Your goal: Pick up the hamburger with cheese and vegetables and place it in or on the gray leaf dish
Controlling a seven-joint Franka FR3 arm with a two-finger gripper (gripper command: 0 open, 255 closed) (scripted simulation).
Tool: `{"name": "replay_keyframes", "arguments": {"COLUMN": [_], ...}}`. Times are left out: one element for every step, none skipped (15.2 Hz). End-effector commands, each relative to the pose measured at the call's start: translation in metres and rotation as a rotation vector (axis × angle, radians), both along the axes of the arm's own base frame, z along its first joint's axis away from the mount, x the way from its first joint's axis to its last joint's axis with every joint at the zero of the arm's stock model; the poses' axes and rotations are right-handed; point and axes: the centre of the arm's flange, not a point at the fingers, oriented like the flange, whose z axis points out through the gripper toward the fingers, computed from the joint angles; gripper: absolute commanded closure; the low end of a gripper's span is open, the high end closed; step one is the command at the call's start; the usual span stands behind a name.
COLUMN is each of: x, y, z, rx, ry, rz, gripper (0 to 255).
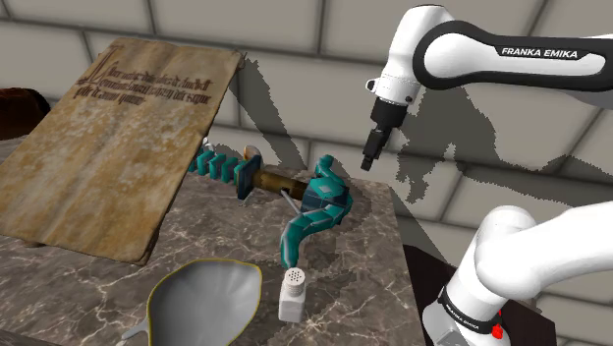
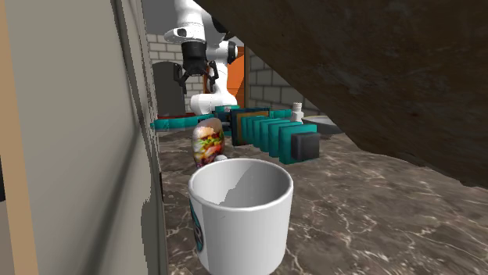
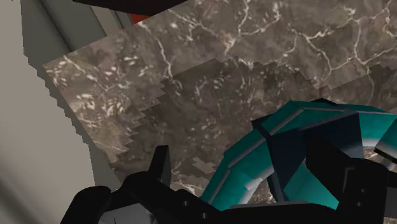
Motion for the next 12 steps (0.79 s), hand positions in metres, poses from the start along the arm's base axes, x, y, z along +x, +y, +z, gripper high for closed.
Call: {"name": "replay_keyframes", "arguments": {"x": [0.0, 0.011, 0.023, 0.035, 0.046, 0.058, 0.07, 0.081, 0.093, 0.105, 0.117, 0.129], "y": [0.0, 0.007, 0.014, 0.02, 0.027, 0.034, 0.04, 0.046, 0.053, 0.059, 0.065, 0.071], "z": [0.0, -0.001, -0.002, -0.003, -0.004, -0.006, -0.007, -0.008, -0.009, -0.01, -0.012, -0.013], "rx": [0.0, -0.003, -0.005, -0.008, -0.011, -0.014, -0.016, -0.019, -0.022, -0.024, -0.027, -0.03], "ry": [0.0, 0.001, 0.001, 0.002, 0.002, 0.003, 0.003, 0.004, 0.004, 0.005, 0.005, 0.006], "rz": [0.0, -0.007, -0.014, -0.02, -0.027, -0.034, -0.041, -0.047, -0.054, -0.061, -0.068, -0.075], "gripper": [0, 0, 0, 0, 0, 0, 0, 0, 0, 0, 0, 0]}}
